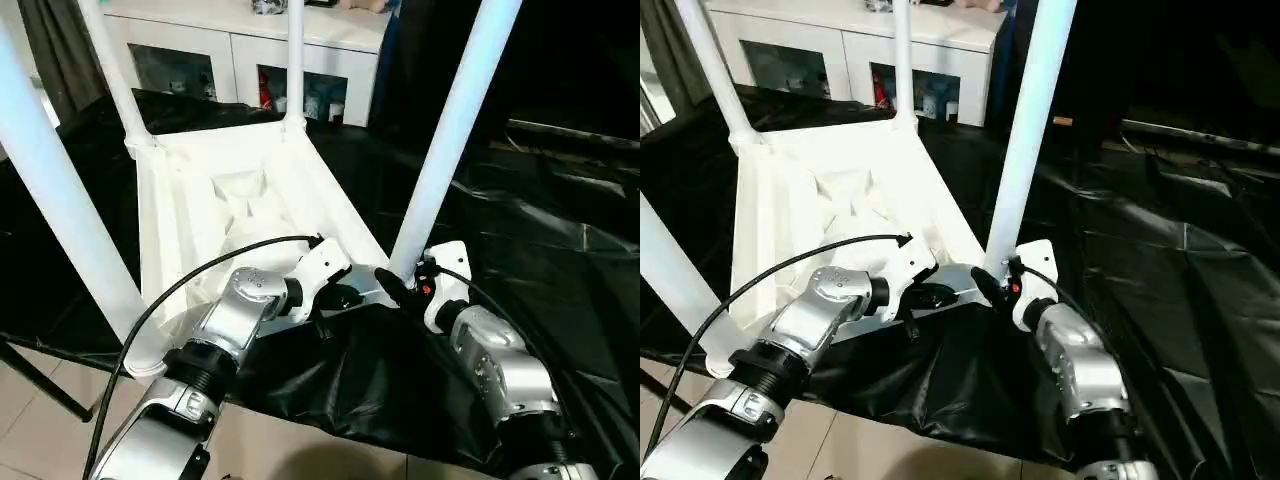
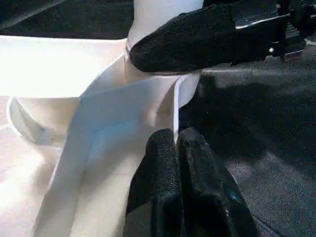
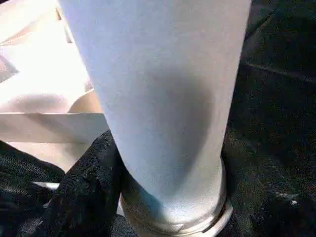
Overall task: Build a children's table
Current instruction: Rotate leg to tighten
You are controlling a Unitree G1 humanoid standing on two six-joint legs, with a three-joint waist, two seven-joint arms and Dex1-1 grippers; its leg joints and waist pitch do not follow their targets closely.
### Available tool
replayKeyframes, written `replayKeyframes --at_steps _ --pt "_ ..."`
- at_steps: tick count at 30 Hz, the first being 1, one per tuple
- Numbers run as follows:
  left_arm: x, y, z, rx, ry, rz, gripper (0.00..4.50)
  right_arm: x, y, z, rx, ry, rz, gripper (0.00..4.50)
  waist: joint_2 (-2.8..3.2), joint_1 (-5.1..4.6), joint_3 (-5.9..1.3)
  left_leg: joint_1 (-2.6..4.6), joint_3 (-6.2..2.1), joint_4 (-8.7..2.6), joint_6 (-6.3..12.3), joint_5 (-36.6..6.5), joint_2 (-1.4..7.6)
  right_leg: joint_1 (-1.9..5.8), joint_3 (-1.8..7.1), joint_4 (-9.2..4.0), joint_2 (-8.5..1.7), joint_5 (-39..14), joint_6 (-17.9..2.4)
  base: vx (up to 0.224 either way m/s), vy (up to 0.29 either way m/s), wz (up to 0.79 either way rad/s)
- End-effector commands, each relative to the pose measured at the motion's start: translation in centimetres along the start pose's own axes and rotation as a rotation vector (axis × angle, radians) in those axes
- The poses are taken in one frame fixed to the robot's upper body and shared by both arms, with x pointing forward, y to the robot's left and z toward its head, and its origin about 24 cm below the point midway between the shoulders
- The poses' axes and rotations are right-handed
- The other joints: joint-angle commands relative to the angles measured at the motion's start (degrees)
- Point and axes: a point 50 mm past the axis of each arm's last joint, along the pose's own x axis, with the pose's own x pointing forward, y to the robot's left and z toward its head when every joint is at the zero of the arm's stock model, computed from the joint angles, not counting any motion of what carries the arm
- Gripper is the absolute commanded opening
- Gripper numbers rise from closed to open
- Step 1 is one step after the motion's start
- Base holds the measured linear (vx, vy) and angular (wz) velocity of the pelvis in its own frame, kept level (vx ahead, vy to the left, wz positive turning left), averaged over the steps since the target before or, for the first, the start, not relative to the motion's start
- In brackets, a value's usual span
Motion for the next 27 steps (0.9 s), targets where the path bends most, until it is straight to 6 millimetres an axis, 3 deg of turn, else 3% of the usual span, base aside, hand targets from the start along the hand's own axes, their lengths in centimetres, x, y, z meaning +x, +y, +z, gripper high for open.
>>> replayKeyframes --at_steps 1,3,5,7,11,12,13,15,16,17,22,27 --pt "2.4 -2.9 -0.2 0.023 0.019 -0.148 0.0 1.2 3.8 -0.6 0.003 0.035 0.227 3.26 -0.1 -0.34 -1.64 0.39 -0.92 -4.79 0.05 -28.9 1.24 0.2 1.29 -4.7 -2.41 -29.1 -5.0 0.0 0.0 0.0" --pt "1.9 -2.6 -0.4 0.028 0.021 -0.16 0.0 0.6 3.1 0.0 -0.035 0.032 0.282 3.38 -0.27 -0.23 -1.73 0.49 -0.54 -4.61 0.43 -27.7 1.26 0.06 1.63 -4.5 -2.46 -27.2 -6.4 0.0 0.0 0.0" --pt "1.3 -2.3 -0.6 0.031 0.025 -0.175 0.0 -0.3 2.3 0.5 -0.111 0.04 0.363 3.38 -0.42 0.37 -1.97 -0.2 -0.29 -4.5 1.65 -23.8 1.43 0.82 1.88 -3.84 -2.51 -23.2 -7.3 0.0 0.0 0.0" --pt "0.6 -2.1 -0.9 0.039 0.036 -0.206 0.0 -1.7 0.9 1.0 -0.194 0.058 0.448 3.38 -0.44 0.79 -2.04 -0.43 0.02 -4.36 2.46 -21.2 1.5 0.95 2.05 -3.46 -2.63 -20.5 -8.3 0.0 0.0 0.0" --pt "-0.3 -1.7 -1.4 0.048 0.051 -0.239 0.0 -3.6 -1.1 1.5 -0.268 0.097 0.525 3.38 -0.75 1.49 -2.19 0.17 0.82 -3.49 3.92 -18.1 1.55 0.6 2.53 -2.78 -2.45 -16.2 -11.4 0.026 -0.02 0.08" --pt "-0.9 -1.5 -1.6 0.055 0.061 -0.261 0.0 -4.8 -2.5 1.8 -0.292 0.137 0.558 3.38 -0.68 1.72 -2.37 -0.03 0.95 -3.22 4.56 -16.3 1.54 0.93 2.57 -2.39 -2.42 -14.2 -12.1 0.06 -0.039 0.15" --pt "-0.9 -1.5 -1.6 0.055 0.061 -0.261 0.0 -4.8 -2.5 1.8 -0.292 0.137 0.558 3.38 -0.74 1.87 -2.31 -0.06 1.05 -3.13 4.92 -15.7 1.63 0.86 2.65 -2.24 -2.31 -13.2 -12.4 0.062 -0.033 0.11" --pt "-1.6 -1.6 -1.9 0.068 0.067 -0.319 0.0 -6.1 -3.7 2.1 -0.3 0.175 0.588 3.38 -0.33 2.23 -2.47 -0.3 1.02 -2.97 5.49 -12.9 1.67 1.14 2.69 -1.48 -2.31 -8.9 -13.7 0.06 -0.029 0.08" --pt "-1.8 -1.7 -1.9 0.074 0.067 -0.344 0.0 -6.5 -4.0 2.2 -0.302 0.185 0.597 3.38 -0.53 2.33 -2.69 -0.36 1.03 -2.84 5.88 -11.6 1.67 1.5 2.62 -1.2 -2.26 -7.0 -14.1 0.053 -0.015 0.02" --pt "-2.1 -1.7 -2.0 0.079 0.067 -0.369 0.0 -6.8 -4.3 2.3 -0.302 0.195 0.606 3.38 -0.42 2.66 -2.76 -0.5 1.06 -2.6 7.18 -8.7 1.65 1.7 2.57 -0.49 -2.21 -1.9 -15.4 0.053 -0.015 0.02" --pt "-3.1 -1.6 -2.1 0.1 0.082 -0.445 0.0 -8.8 -6.0 3.1 -0.285 0.214 0.601 3.38 0.08 3.01 -2.74 -0.43 1.06 -2.6 7.16 -9.2 1.84 1.95 2.19 -0.34 -2.02 -2.2 -16.3 0.0 0.0 0.0" --pt "-3.7 -1.4 -2.3 0.14 0.099 -0.477 0.0 -9.7 -7.1 3.8 -0.276 0.203 0.551 3.38 0.15 3.41 -2.44 -0.12 1.1 -2.89 4.71 -13.5 1.95 1.67 2.26 -1.15 -2.28 -10.0 -14.6 0.0 0.0 0.0"
